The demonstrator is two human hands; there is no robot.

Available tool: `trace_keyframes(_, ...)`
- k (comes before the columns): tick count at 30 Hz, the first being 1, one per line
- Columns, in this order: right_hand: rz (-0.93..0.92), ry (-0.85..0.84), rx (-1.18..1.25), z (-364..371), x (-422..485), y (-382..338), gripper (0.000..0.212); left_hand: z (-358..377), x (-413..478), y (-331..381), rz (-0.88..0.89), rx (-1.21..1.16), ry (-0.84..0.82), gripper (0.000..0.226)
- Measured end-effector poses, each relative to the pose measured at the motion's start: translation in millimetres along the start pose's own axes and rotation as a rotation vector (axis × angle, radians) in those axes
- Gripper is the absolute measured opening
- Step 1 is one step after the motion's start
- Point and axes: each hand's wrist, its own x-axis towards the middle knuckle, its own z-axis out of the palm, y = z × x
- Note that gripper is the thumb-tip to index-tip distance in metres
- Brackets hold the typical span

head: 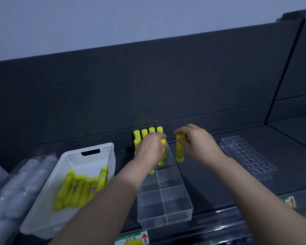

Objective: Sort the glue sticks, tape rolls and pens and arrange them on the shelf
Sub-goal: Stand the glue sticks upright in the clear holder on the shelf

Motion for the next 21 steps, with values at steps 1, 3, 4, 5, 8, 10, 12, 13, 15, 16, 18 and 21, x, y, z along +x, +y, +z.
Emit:
trace_keyframes(1,-0.018,-0.005,0.023,1,1,2,0.031,3,1,-1,-0.009,0.031,-0.009,0.034)
trace_keyframes(3,-0.053,-0.009,0.081,3,4,4,0.030,10,1,-2,-0.018,0.105,-0.032,0.031)
trace_keyframes(4,-0.072,-0.011,0.104,5,5,5,0.029,13,0,-3,-0.021,0.146,-0.050,0.029)
trace_keyframes(5,-0.091,-0.013,0.119,6,7,5,0.029,16,-1,-4,-0.027,0.179,-0.064,0.028)
trace_keyframes(8,-0.135,-0.031,0.117,11,12,3,0.029,16,-5,-6,-0.043,0.161,-0.033,0.032)
trace_keyframes(10,-0.146,-0.055,0.091,16,16,1,0.030,10,-7,-9,-0.044,0.103,0.020,0.038)
trace_keyframes(12,-0.146,-0.086,0.066,22,19,-1,0.031,3,-10,-12,-0.049,0.072,0.065,0.038)
trace_keyframes(13,-0.144,-0.103,0.054,26,20,-1,0.032,-1,-11,-14,-0.052,0.063,0.085,0.036)
trace_keyframes(15,-0.143,-0.141,0.014,33,22,-3,0.033,-8,-13,-16,-0.057,0.044,0.116,0.034)
trace_keyframes(16,-0.144,-0.157,-0.006,37,22,-3,0.034,-10,-15,-17,-0.058,0.036,0.130,0.033)
trace_keyframes(18,-0.147,-0.180,-0.047,44,22,-4,0.035,-14,-17,-19,-0.057,0.025,0.159,0.032)
trace_keyframes(21,-0.162,-0.230,-0.121,53,19,-3,0.036,-18,-21,-23,-0.072,-0.005,0.194,0.030)
